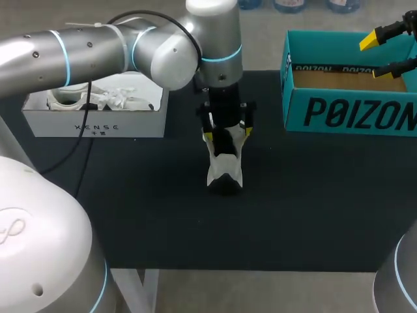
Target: Take the shoe out of the shoebox, open the shoe tongue, remove and reinsert the insole, then place the shoe into the shoebox
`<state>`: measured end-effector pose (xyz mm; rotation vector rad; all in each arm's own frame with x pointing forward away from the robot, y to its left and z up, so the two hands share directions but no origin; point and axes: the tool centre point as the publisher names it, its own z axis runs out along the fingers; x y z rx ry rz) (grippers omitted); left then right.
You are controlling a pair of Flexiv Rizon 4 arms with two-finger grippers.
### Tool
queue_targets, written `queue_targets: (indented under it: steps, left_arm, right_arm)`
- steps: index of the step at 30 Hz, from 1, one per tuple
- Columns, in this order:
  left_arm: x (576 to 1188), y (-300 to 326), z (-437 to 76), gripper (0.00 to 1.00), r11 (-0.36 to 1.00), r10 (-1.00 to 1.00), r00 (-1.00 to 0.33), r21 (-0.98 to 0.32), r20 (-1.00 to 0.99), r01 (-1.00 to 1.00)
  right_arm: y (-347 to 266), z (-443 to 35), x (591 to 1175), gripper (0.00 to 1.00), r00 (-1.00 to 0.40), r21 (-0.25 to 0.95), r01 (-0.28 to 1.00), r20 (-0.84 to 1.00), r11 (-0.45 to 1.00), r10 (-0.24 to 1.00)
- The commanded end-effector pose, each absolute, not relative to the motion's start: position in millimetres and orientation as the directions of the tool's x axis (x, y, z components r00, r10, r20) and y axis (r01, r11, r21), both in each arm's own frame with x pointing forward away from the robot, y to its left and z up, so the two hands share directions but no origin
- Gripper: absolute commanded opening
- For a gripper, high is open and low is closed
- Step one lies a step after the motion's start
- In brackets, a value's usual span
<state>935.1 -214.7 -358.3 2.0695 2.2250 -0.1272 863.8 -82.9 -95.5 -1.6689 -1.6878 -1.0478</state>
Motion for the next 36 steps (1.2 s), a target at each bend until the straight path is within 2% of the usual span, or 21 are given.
queue_targets:
  steps: [1,10,24,25,26,27,28,36]
  left_arm:
    - [934,-211,-360,1.00,0.077,0.989,-0.074,0.016,-0.126,0.997]
    - [941,-209,-342,1.00,0.092,0.987,-0.086,0.042,-0.134,0.995]
    - [979,-191,-290,1.00,0.168,0.978,-0.143,0.171,-0.151,0.971]
    - [984,-190,-290,0.84,0.176,0.976,-0.150,0.171,-0.155,0.969]
    - [989,-190,-292,0.48,0.183,0.975,-0.156,0.171,-0.158,0.968]
    - [993,-191,-293,0.07,0.194,0.972,-0.168,0.158,-0.163,0.968]
    - [996,-192,-296,0.00,0.196,0.972,-0.171,0.160,-0.160,0.967]
    - [996,-208,-309,0.00,0.180,0.971,-0.157,0.118,-0.181,0.977]
  right_arm:
    - [-83,-96,863,1.00,-0.086,0.153,0.986,0.819,-0.071,0.567]
    - [-83,-96,863,1.00,-0.086,0.153,0.986,0.819,-0.071,0.567]
    - [-83,-96,863,1.00,-0.086,0.153,0.986,0.819,-0.071,0.567]
    - [-83,-96,863,1.00,-0.086,0.153,0.986,0.819,-0.071,0.567]
    - [-83,-96,863,1.00,-0.086,0.153,0.986,0.819,-0.071,0.567]
    - [-83,-96,863,1.00,-0.086,0.153,0.986,0.819,-0.071,0.567]
    - [-83,-96,863,1.00,-0.086,0.153,0.986,0.819,-0.071,0.567]
    - [-83,-96,863,1.00,-0.086,0.153,0.986,0.819,-0.071,0.567]
